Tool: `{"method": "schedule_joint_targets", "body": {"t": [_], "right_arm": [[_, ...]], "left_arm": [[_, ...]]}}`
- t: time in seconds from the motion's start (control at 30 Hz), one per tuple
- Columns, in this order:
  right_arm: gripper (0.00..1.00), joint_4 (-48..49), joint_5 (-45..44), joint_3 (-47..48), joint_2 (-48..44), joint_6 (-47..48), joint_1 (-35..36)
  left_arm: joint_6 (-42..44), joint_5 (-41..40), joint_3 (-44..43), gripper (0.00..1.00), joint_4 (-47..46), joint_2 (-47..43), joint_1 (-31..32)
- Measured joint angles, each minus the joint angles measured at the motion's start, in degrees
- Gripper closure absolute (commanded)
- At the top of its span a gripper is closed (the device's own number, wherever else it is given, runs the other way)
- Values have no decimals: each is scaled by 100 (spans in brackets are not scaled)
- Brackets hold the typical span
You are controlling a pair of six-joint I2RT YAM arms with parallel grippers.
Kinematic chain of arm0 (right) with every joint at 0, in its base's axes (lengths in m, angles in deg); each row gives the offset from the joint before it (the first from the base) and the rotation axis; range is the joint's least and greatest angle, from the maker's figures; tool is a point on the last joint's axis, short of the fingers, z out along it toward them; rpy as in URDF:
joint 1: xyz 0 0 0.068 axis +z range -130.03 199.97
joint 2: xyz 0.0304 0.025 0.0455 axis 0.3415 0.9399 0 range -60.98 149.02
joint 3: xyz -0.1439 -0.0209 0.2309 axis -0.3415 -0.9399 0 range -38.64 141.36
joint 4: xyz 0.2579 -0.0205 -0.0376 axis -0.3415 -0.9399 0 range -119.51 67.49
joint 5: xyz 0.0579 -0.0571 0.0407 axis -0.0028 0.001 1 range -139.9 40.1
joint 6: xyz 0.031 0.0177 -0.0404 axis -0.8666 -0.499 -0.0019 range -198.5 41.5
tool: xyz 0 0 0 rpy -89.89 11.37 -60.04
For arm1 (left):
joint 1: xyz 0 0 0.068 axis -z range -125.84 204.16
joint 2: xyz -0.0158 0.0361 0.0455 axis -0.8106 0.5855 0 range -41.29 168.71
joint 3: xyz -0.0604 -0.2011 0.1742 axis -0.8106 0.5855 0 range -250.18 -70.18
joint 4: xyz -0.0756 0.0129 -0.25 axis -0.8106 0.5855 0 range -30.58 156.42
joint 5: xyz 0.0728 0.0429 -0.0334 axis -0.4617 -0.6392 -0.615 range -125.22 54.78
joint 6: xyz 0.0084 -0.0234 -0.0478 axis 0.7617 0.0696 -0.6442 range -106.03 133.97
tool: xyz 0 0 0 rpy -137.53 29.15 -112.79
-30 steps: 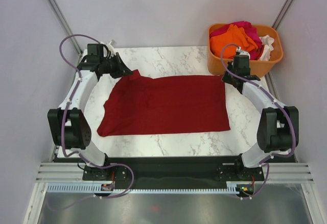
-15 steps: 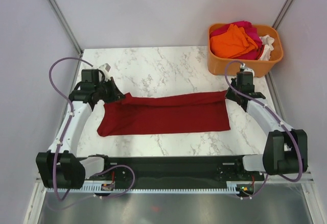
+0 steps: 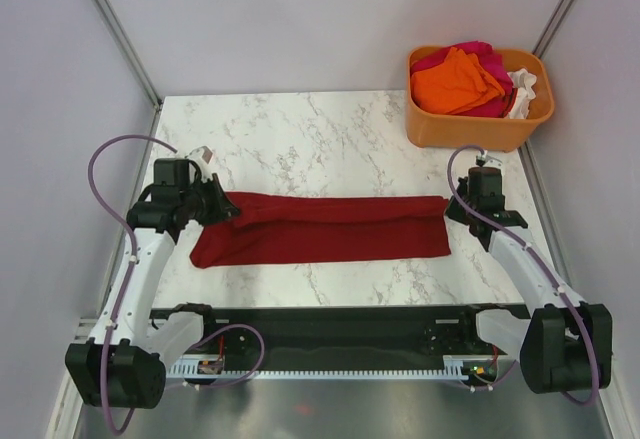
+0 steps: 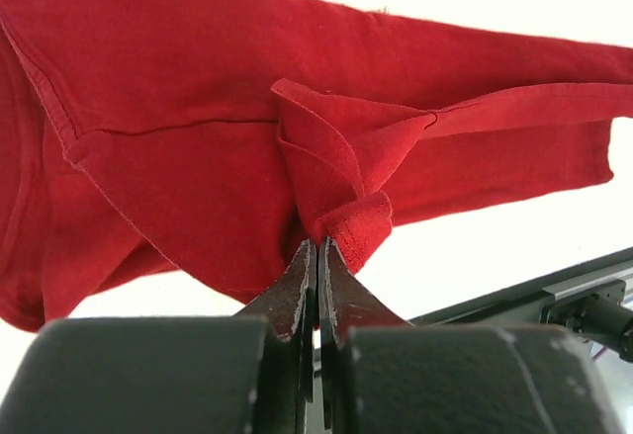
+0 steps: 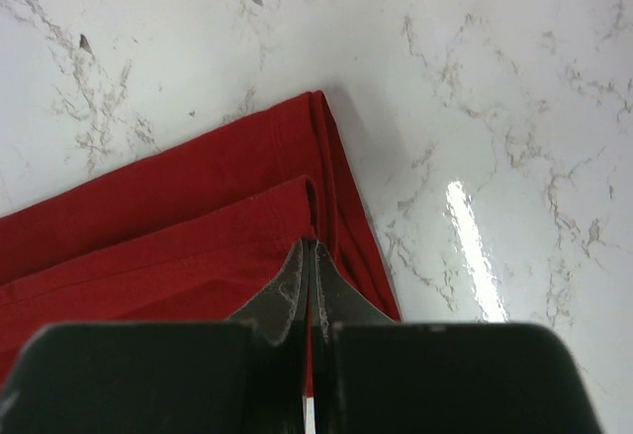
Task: Fold and stack the t-shirts
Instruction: Fold the tshirt
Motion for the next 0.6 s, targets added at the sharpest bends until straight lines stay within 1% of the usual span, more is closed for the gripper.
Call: {"method": "schedule_joint_targets", "body": {"t": [0.13,0.17,0.2,0.23,0.27,0.3,0.33,0.37,0.43,0.47,0.57,0.6], "right_arm": [[100,-81,2,-212,-83,-118,-2],[93,-98,4,-251,-83,-144,-2],[90,-122,2,-291,-85,-186,-2],[90,-140,4,-334,-94,-223,-2],[79,-162,4,-378,-111,-269,-2],[65,-175,4,-424,-138,-304,-2],[46,-210,2,-481,-190,-389,-4],[31,-249,0,-535,-262,-476,-4],[18,-356,11,-627,-448,-621,-4],[7,-404,26,-651,-531,-695,-4],[5,-463,63,-684,-719,-879,-4],[5,-466,68,-684,-772,-929,-4]], "left_arm": [[-4,-4,-4,97,208,-15,0],[-7,-2,-4,96,267,-15,0],[-9,-2,-4,86,332,-13,0],[-4,-4,-4,85,396,-9,0],[-28,0,-4,85,466,0,0],[-31,4,-4,80,540,4,0],[-31,4,-2,73,619,4,0],[-42,4,4,62,686,-11,0],[-83,4,68,52,789,-103,0],[-103,0,92,47,855,-175,0],[-162,-72,103,42,1012,-400,0],[-173,-136,94,45,1040,-446,0]]}}
